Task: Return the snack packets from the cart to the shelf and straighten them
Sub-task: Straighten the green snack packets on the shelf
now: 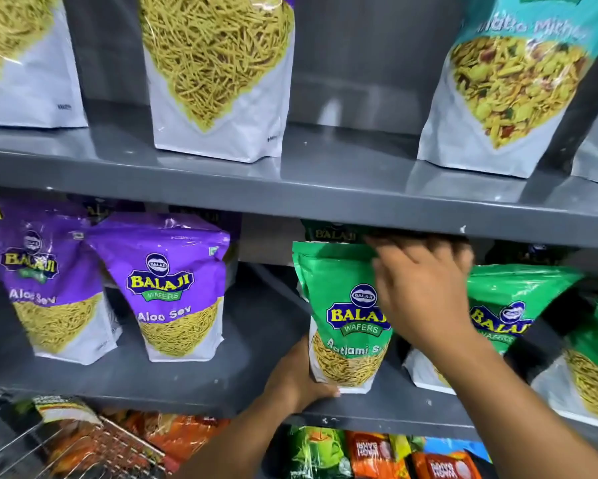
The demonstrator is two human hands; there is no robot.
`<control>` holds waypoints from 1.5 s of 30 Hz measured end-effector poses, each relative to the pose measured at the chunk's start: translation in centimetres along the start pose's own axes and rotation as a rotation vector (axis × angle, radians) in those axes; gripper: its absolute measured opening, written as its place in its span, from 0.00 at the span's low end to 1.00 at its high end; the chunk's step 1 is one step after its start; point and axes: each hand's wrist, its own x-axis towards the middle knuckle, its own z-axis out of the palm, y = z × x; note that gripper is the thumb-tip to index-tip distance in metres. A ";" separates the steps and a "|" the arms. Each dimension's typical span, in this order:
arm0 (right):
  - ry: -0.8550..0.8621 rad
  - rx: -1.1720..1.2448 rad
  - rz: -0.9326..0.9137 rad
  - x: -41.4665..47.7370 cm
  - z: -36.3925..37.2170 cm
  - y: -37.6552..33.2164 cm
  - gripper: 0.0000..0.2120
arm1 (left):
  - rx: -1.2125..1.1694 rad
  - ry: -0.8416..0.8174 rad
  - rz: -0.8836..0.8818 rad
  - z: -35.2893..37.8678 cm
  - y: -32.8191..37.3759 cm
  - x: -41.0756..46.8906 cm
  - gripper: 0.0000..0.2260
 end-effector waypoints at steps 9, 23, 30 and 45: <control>-0.319 0.156 -0.138 5.1 2.5 -4.5 0.11 | -0.036 -0.017 0.008 -0.2 -0.4 -0.2 0.39; -0.244 -0.085 -0.098 1.2 -2.4 5.7 0.21 | 0.087 0.407 0.423 0.7 -0.5 -3.4 0.38; -0.402 -0.098 0.028 -0.2 -3.4 13.0 0.19 | -0.032 -0.068 0.493 10.4 7.3 -5.1 0.46; -0.202 0.029 0.167 -1.5 -2.7 16.4 0.11 | -0.224 -0.090 0.030 15.8 9.5 4.2 0.27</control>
